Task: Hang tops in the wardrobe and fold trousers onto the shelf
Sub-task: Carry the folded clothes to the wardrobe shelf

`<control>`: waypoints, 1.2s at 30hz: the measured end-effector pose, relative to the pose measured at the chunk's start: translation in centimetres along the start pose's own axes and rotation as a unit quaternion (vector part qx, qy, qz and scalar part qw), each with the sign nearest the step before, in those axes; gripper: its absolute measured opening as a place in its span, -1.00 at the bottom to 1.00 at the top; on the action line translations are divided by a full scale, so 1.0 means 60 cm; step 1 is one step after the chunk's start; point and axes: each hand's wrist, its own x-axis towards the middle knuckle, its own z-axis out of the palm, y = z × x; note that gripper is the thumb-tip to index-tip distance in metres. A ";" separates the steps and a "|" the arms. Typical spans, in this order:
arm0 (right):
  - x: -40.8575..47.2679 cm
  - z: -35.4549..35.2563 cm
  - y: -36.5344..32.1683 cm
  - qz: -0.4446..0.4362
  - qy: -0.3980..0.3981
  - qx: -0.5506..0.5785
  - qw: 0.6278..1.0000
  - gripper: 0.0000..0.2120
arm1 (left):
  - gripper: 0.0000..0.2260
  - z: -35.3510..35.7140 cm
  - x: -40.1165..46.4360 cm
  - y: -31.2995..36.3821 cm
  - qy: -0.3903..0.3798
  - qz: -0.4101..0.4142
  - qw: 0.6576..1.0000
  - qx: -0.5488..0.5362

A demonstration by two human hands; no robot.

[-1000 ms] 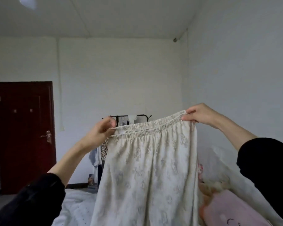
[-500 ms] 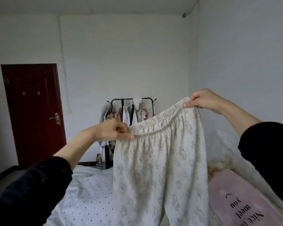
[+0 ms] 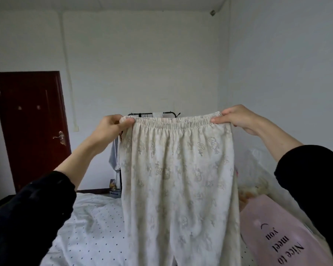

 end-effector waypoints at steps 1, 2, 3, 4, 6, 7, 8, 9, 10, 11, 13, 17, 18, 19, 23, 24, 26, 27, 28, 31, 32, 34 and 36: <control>0.005 -0.002 -0.007 -0.008 0.014 0.008 1.000 -0.52 | -0.76 -0.001 0.008 0.004 0.015 0.001 1.000 0.002; 0.012 -0.006 -0.021 -0.019 0.026 0.021 0.999 -0.49 | -0.77 -0.005 0.018 0.016 0.032 0.007 0.999 0.017; 0.016 -0.007 -0.031 -0.026 0.033 0.035 0.998 -0.53 | -0.80 -0.006 0.026 0.025 0.047 0.013 0.999 0.025; 0.022 -0.011 -0.046 -0.036 0.042 0.052 0.997 -0.62 | -0.84 -0.010 0.037 0.042 0.059 0.026 0.998 0.013; 0.031 -0.025 -0.077 -0.063 0.073 0.087 0.991 -0.85 | -0.88 -0.022 0.060 0.082 0.077 0.062 0.994 -0.038; 0.036 -0.037 -0.097 -0.087 0.094 0.106 0.986 -0.90 | -0.89 -0.034 0.075 0.108 0.089 0.086 0.991 -0.048; 0.039 -0.045 -0.106 -0.108 0.112 0.120 0.980 -0.92 | -0.90 -0.042 0.083 0.125 0.091 0.102 0.990 -0.041; 0.041 -0.053 -0.115 -0.124 0.131 0.129 0.975 -0.89 | -0.89 -0.049 0.093 0.141 0.082 0.109 0.990 -0.025; 0.041 -0.056 -0.117 -0.131 0.142 0.126 0.973 -0.83 | -0.85 -0.053 0.098 0.147 0.068 0.100 0.993 0.000; 0.038 -0.054 -0.111 -0.125 0.137 0.118 0.976 -0.81 | -0.82 -0.053 0.099 0.147 0.045 0.077 0.996 0.026; 0.029 -0.039 -0.081 -0.082 0.088 0.088 0.989 -0.90 | -0.80 -0.049 0.093 0.117 -0.004 -0.003 0.997 0.076; -0.009 0.028 0.012 0.039 0.021 0.075 0.996 -0.95 | -0.82 -0.019 0.035 0.016 -0.078 -0.196 0.976 0.047; -0.016 0.047 0.040 0.072 0.020 0.088 0.993 -0.93 | -0.83 -0.007 0.019 -0.006 -0.082 -0.233 0.969 0.033; -0.023 0.068 0.068 0.105 0.020 0.098 0.989 -0.88 | -0.81 0.005 0.002 -0.029 -0.083 -0.264 0.960 0.034; -0.063 0.177 0.169 0.218 -0.011 0.108 0.970 -0.61 | -0.71 0.065 -0.076 -0.101 -0.081 -0.354 0.925 0.109; -0.077 0.203 0.183 0.237 -0.020 0.115 0.964 -0.60 | -0.69 0.082 -0.098 -0.113 -0.088 -0.369 0.918 0.114; -0.110 0.252 0.199 0.255 -0.037 0.129 0.958 -0.62 | -0.68 0.113 -0.141 -0.137 -0.110 -0.390 0.908 0.107; -0.124 0.269 0.200 0.255 -0.041 0.136 0.956 -0.64 | -0.69 0.125 -0.157 -0.143 -0.117 -0.395 0.906 0.093; -0.143 0.289 0.202 0.253 -0.053 0.134 0.957 -0.68 | -0.71 0.140 -0.179 -0.152 -0.125 -0.399 0.906 0.073; -0.199 0.343 0.202 0.224 -0.116 0.111 0.961 -0.84 | -0.75 0.176 -0.239 -0.166 -0.148 -0.408 0.901 0.016; -0.215 0.357 0.203 0.215 -0.143 0.108 0.960 -0.86 | -0.74 0.184 -0.255 -0.169 -0.153 -0.403 0.902 0.000; -0.241 0.374 0.196 0.201 -0.195 0.120 0.952 -0.84 | -0.73 0.193 -0.276 -0.172 -0.164 -0.377 0.912 -0.016; -0.253 0.378 0.197 0.186 -0.232 0.121 0.947 -0.74 | -0.77 0.191 -0.287 -0.172 -0.181 -0.343 0.922 0.012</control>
